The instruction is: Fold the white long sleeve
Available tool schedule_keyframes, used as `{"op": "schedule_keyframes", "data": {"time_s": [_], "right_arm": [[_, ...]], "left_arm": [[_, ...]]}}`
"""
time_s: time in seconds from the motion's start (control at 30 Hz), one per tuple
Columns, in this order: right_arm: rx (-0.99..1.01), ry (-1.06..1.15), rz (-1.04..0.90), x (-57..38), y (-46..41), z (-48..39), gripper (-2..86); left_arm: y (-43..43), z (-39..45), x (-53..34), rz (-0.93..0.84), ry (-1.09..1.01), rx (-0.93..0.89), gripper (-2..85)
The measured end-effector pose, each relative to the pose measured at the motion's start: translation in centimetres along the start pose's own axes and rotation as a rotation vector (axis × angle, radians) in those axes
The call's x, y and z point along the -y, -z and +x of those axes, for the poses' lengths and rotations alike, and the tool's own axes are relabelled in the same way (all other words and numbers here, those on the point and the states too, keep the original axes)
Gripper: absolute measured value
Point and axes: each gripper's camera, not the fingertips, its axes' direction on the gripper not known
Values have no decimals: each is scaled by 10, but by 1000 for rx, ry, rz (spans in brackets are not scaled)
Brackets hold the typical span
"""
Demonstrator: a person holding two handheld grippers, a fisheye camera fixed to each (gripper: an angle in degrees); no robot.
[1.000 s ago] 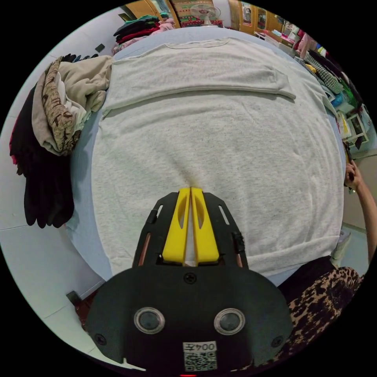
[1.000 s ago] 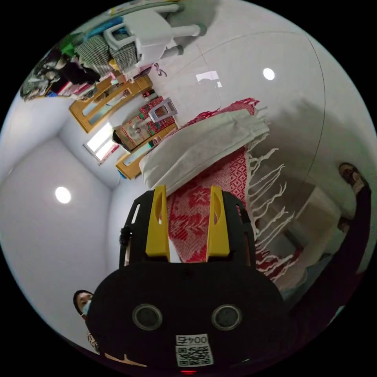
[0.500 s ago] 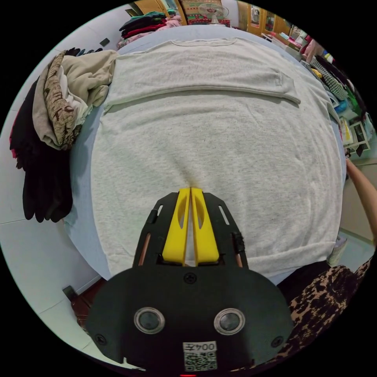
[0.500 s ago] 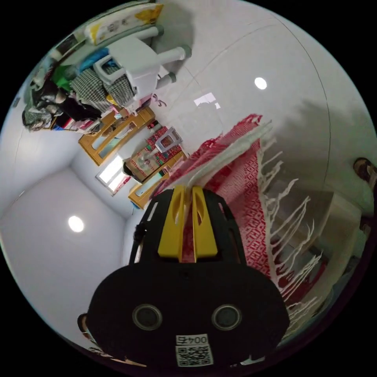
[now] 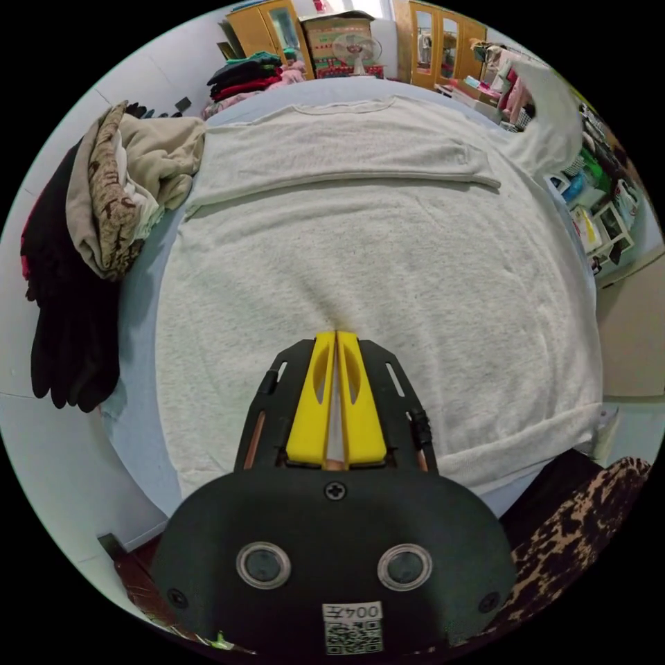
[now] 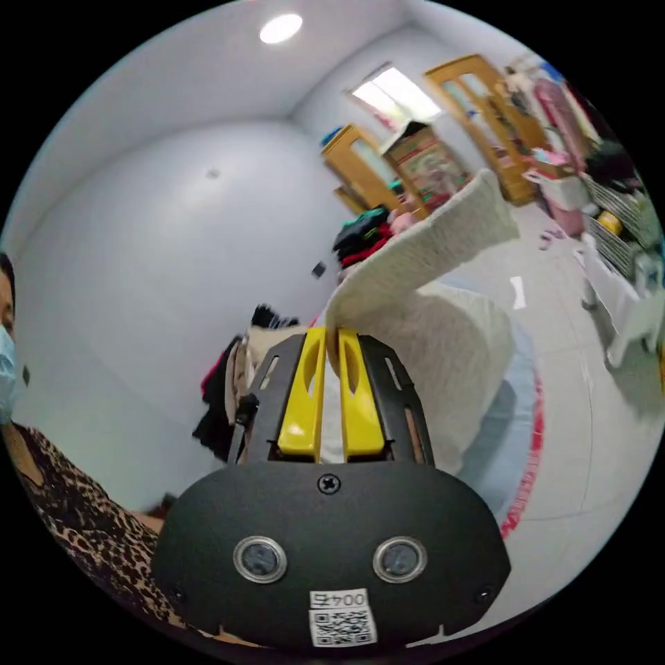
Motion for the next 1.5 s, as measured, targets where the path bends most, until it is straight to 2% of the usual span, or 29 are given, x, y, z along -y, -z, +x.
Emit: {"op": "schedule_keyframes", "data": {"time_s": [0.07, 0.17, 0.3, 0.4, 0.47, 0.57, 0.63, 0.83, 0.93, 1.1, 1.2, 1.27, 1.37, 1.5], "right_arm": [[-13, 108, -167, -32, -141, -79, 116], [-115, 180, -331, -98, -280, -146, 133], [-160, 152, -467, -195, -378, -192, 123], [-244, 64, -603, -290, -443, -199, 119], [-306, -66, -683, -353, -485, -191, 111], [-300, -236, -743, -409, -523, -178, 101], [-293, -244, -752, -428, -539, -181, 97], [-387, -63, -787, -471, -587, -185, 36], [-365, -30, -757, -486, -596, -193, 81], [-536, 147, -543, -494, -583, -195, 120], [-610, 224, -500, -506, -589, -170, 133], [-678, 244, -558, -527, -605, -141, 134], [-653, 322, -462, -554, -600, -141, 131], [-656, 314, -468, -567, -603, -134, 128]], "left_arm": [[1, 8, -12, 38, -45, 44, 8], [3, 7, -24, 73, -69, 47, 14], [4, -22, -34, 93, -11, -82, 34], [9, -54, -41, 93, 94, -198, 78], [12, -83, -46, 59, 239, -303, 101], [11, -112, -62, 38, 432, -417, 95], [14, -117, -71, 41, 462, -410, 88], [21, -109, -86, 43, 314, -287, 76], [29, -106, -92, 38, 285, -307, 79], [59, -113, -88, 121, 297, -373, 87], [74, -119, -55, 158, 289, -358, 90], [83, -121, -20, 177, 281, -360, 92], [88, -114, 24, 189, 250, -331, 92], [89, -102, 67, 193, 237, -311, 91]]}}
